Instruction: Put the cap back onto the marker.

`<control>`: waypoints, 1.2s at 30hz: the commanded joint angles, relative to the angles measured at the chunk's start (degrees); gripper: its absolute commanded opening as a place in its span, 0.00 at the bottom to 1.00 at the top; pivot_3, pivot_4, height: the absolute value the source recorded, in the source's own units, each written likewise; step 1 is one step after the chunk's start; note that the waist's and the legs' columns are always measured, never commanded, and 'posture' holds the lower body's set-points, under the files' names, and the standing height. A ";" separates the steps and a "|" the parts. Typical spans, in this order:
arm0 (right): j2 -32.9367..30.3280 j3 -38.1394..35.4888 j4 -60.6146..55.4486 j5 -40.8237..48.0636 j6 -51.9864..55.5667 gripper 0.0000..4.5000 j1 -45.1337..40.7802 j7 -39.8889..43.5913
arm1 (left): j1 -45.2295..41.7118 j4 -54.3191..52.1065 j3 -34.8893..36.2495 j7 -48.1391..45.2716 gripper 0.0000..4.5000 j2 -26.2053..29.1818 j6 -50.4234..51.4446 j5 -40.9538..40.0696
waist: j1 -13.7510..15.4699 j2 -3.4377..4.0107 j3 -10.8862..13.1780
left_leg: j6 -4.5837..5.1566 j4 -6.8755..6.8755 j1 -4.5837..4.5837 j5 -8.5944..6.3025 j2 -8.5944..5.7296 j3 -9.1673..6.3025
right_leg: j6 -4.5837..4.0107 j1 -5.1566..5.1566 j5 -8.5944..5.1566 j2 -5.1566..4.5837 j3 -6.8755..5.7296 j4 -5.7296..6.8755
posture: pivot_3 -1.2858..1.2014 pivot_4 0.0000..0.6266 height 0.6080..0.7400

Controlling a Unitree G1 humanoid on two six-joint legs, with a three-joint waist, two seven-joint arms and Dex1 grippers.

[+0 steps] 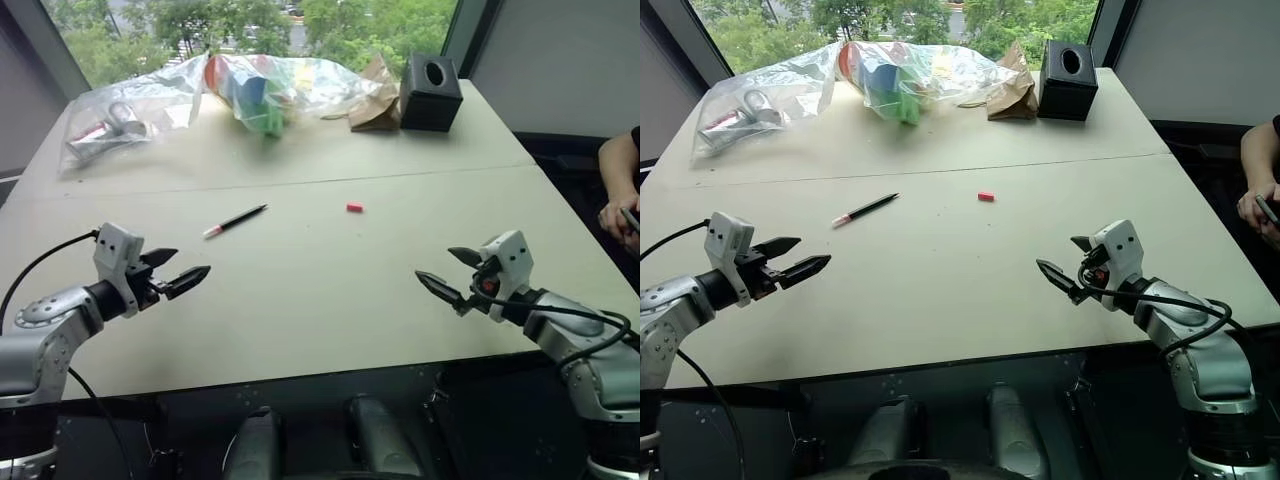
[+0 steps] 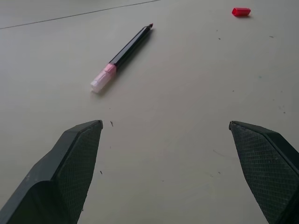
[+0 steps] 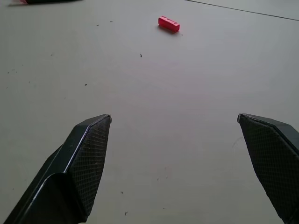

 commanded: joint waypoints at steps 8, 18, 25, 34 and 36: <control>0.67 0.50 -1.21 -0.16 -0.77 0.99 -1.30 -0.76 | -0.98 -0.10 1.14 -0.35 1.00 1.43 -1.45 0.89 | 0.00 0.00 0.00 | 0.00 0.00 0.00 0.00 0.00 0.00 | 0.00 0.00 0.00 0.00 0.00 0.00 | 0.52 0.24 0.99; 2.18 2.27 -0.73 -1.25 -0.88 0.99 -2.96 -1.97 | -14.82 18.26 -6.62 -9.41 1.00 5.38 -14.09 9.90 | 0.28 -0.02 0.00 | 0.00 0.01 0.01 0.00 -0.01 0.01 | 0.00 0.02 0.00 0.00 -0.02 0.00 | 0.52 0.24 0.99; 2.13 4.18 -3.56 -1.54 1.69 0.99 -8.41 -3.88 | -39.87 54.87 -18.28 -17.59 1.00 0.23 -35.58 23.36 | 0.31 -0.10 0.04 | 0.04 0.07 -0.04 -0.02 -0.02 -0.10 | 0.20 0.05 0.15 0.06 -0.13 0.02 | 0.52 0.24 0.99; 4.08 8.19 -6.78 -2.82 5.72 0.99 -15.46 -7.37 | -54.53 78.35 -21.08 -13.48 1.00 -7.60 -46.89 32.22 | 0.03 -0.13 0.05 | 0.09 0.07 -0.15 -0.04 -0.03 -0.14 | 0.26 -0.01 0.17 0.06 -0.13 0.00 | 0.52 0.24 0.99; 4.73 8.30 -8.15 -2.36 6.76 0.99 -15.61 -8.06 | -55.56 80.03 -21.11 -12.64 1.00 -8.69 -47.48 33.38 | 0.10 -0.13 0.05 | 0.09 0.07 -0.16 -0.05 -0.03 -0.15 | 0.26 -0.02 0.17 0.06 -0.13 0.01 | 0.52 0.24 0.99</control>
